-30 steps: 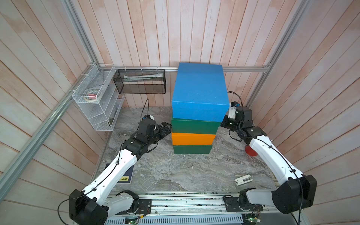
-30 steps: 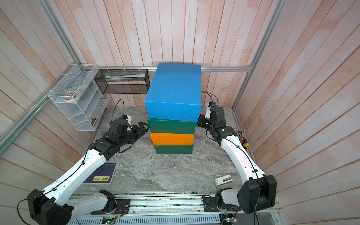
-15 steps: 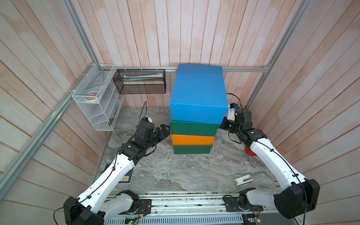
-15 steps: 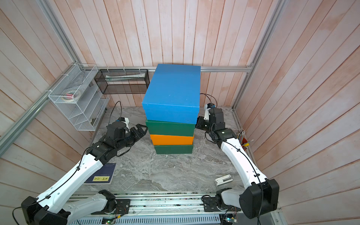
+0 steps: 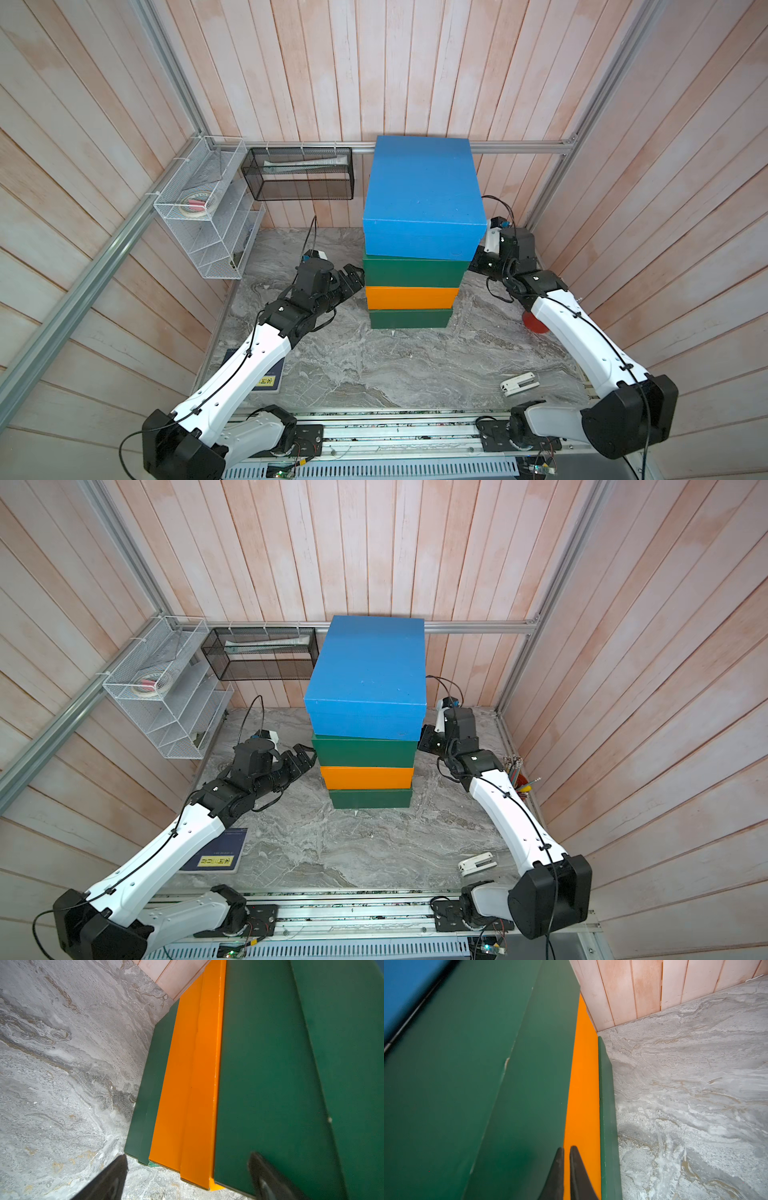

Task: Stack the shoeboxes
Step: Adjust the shoebox.

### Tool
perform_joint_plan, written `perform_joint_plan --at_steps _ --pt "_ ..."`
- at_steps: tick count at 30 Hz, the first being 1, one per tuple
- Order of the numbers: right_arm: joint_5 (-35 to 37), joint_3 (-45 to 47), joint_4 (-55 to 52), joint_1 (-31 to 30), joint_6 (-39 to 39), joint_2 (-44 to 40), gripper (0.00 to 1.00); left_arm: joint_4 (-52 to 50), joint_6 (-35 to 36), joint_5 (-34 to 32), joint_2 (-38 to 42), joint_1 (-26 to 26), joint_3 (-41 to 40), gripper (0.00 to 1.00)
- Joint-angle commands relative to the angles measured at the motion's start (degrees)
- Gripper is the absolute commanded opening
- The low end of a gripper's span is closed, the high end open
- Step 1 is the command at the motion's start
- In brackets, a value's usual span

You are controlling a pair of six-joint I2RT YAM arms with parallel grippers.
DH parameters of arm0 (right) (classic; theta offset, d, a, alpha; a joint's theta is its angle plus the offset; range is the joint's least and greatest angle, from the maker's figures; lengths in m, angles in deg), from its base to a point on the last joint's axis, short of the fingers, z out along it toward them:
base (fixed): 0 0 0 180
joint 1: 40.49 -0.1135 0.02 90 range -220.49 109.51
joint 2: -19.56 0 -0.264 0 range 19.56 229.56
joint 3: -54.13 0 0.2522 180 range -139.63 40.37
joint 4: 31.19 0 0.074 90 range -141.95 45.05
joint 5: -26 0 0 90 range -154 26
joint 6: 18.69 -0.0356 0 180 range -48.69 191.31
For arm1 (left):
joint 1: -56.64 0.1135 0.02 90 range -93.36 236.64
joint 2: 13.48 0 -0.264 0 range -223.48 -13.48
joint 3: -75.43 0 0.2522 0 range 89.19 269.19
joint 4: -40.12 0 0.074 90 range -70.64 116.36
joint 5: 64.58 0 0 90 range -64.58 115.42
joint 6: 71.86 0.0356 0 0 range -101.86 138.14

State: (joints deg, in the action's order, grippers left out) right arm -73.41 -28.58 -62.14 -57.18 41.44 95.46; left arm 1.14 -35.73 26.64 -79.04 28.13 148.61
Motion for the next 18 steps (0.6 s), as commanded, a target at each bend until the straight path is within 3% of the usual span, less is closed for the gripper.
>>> perform_joint_plan --at_steps 1,18 --pt "-2.0 -1.8 1.4 -0.9 1.1 2.3 0.11 1.9 0.5 4.5 0.0 -2.0 1.2 0.94" --pt "-5.9 2.8 3.3 -1.0 -3.5 -3.2 0.11 1.2 1.6 3.1 -1.4 -2.2 1.9 0.94"
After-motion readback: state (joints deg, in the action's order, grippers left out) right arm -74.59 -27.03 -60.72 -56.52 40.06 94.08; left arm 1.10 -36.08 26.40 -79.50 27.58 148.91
